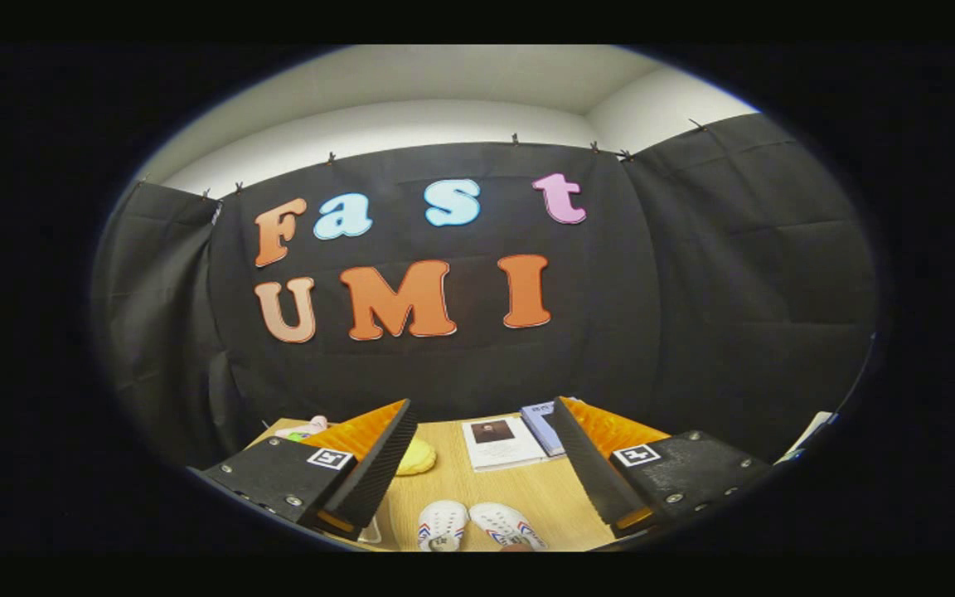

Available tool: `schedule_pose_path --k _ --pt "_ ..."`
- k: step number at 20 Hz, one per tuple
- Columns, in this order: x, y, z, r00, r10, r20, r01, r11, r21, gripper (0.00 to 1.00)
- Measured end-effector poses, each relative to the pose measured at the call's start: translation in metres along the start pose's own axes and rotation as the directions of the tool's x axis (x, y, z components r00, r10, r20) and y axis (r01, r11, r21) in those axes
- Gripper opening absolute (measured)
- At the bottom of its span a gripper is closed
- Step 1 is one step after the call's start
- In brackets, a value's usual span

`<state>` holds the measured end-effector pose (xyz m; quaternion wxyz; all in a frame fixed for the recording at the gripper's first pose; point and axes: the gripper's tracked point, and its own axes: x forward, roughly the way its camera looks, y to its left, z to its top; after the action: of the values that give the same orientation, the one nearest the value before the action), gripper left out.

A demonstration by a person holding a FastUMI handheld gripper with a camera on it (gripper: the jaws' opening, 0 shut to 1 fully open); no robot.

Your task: Open the storage box then place both shoes into the box .Put the left shoe in first, then the right shoe, with the right side of both shoes facing outward in a uniform manner.

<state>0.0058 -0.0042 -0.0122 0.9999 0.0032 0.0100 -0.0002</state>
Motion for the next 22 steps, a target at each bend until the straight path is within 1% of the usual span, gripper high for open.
schedule_pose_path --k 3,6,8,11,13,15,18,20,22 --pt "0.003 -0.002 -0.007 1.0 0.004 -0.002 -0.004 1.0 0.028 0.98" --pt "0.009 0.002 -0.022 0.999 0.029 -0.026 -0.028 0.998 0.061 0.98" --pt "0.012 0.006 -0.04 0.997 0.05 -0.056 -0.046 0.996 0.074 0.97" --pt "0.016 0.006 -0.072 0.992 0.057 -0.109 -0.048 0.996 0.08 0.98" --pt "0.018 0.011 -0.093 0.985 0.088 -0.147 -0.073 0.992 0.102 0.98" --pt "0.021 0.016 -0.118 0.973 0.128 -0.191 -0.1 0.984 0.149 0.98" --pt "0.026 0.025 -0.154 0.948 0.19 -0.255 -0.124 0.959 0.255 0.98" --pt "0.029 0.037 -0.18 0.922 0.253 -0.292 -0.152 0.933 0.327 0.98" --pt "0.029 0.048 -0.21 0.886 0.317 -0.338 -0.161 0.895 0.417 0.98"
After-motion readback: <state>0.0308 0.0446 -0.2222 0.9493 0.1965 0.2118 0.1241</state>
